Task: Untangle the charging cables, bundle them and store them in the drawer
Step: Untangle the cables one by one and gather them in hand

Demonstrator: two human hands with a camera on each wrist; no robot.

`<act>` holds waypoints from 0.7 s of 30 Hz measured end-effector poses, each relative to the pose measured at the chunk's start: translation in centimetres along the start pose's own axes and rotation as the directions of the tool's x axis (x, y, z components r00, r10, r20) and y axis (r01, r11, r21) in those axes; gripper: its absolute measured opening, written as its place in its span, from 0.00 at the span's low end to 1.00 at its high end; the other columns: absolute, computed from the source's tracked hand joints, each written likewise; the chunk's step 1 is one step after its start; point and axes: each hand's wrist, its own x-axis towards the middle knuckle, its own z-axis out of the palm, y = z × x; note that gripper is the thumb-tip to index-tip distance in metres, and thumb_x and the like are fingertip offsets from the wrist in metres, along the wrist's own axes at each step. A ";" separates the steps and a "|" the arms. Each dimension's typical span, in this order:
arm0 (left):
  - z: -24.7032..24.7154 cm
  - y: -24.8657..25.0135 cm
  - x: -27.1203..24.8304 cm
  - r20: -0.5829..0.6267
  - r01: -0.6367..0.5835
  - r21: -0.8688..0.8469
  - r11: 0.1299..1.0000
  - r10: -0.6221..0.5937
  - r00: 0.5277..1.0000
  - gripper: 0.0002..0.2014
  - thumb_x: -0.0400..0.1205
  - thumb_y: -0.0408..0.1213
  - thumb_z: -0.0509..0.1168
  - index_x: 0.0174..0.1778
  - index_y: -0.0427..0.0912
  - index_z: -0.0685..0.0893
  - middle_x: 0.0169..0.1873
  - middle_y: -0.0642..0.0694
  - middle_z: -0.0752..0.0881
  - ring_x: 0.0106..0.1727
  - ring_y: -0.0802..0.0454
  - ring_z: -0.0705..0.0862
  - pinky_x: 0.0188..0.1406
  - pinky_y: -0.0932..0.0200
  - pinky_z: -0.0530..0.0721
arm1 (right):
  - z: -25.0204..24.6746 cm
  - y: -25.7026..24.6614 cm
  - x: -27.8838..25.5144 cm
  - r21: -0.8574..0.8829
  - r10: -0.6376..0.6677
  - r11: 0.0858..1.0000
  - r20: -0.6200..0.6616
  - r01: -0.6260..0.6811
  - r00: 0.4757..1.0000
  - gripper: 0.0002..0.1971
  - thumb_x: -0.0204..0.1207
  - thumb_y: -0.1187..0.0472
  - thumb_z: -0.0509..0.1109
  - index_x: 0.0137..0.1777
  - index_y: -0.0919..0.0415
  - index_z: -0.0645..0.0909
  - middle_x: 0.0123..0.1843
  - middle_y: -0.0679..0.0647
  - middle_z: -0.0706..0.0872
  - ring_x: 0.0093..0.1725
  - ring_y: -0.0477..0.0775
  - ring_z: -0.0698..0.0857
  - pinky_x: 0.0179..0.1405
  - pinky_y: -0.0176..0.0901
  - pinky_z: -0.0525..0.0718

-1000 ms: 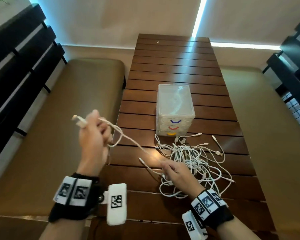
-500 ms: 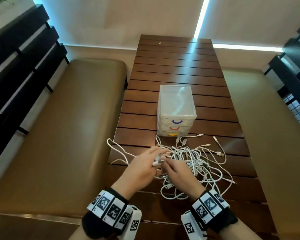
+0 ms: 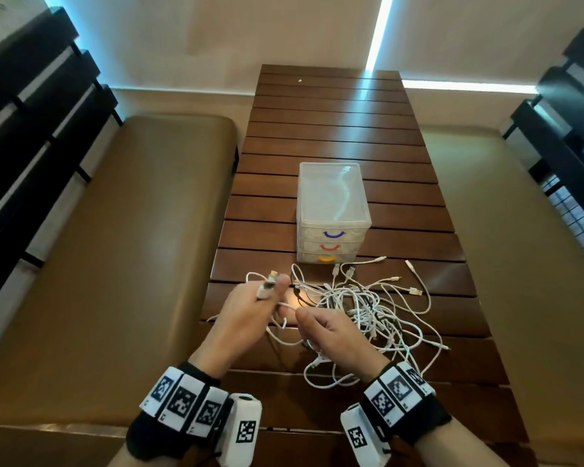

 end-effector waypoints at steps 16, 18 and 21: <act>-3.5 -0.6 0.5 -0.321 0.031 -0.609 0.793 -0.282 0.904 0.23 0.86 0.59 0.53 0.44 0.45 0.84 0.27 0.52 0.71 0.18 0.61 0.64 0.14 0.67 0.64 | -0.8 2.5 -0.3 -0.217 0.130 0.969 0.055 -0.115 0.990 0.29 0.87 0.39 0.54 0.32 0.59 0.78 0.27 0.46 0.78 0.28 0.42 0.76 0.36 0.44 0.77; -2.8 -1.0 0.1 -0.388 0.055 -0.274 0.960 -0.162 0.907 0.20 0.86 0.58 0.53 0.63 0.54 0.84 0.37 0.54 0.81 0.22 0.60 0.72 0.19 0.66 0.73 | -0.6 2.6 -0.5 -0.261 0.177 0.953 0.067 -0.155 0.982 0.29 0.88 0.40 0.53 0.29 0.55 0.76 0.25 0.45 0.77 0.27 0.40 0.76 0.38 0.42 0.76; -1.4 -0.3 -0.6 -0.306 -0.121 -0.130 0.984 0.076 0.949 0.18 0.90 0.41 0.56 0.74 0.60 0.77 0.67 0.58 0.79 0.32 0.54 0.84 0.29 0.61 0.85 | -0.3 2.4 -0.6 -0.316 0.239 0.925 0.046 -0.212 0.970 0.28 0.88 0.40 0.53 0.29 0.52 0.76 0.26 0.46 0.78 0.29 0.44 0.79 0.39 0.43 0.78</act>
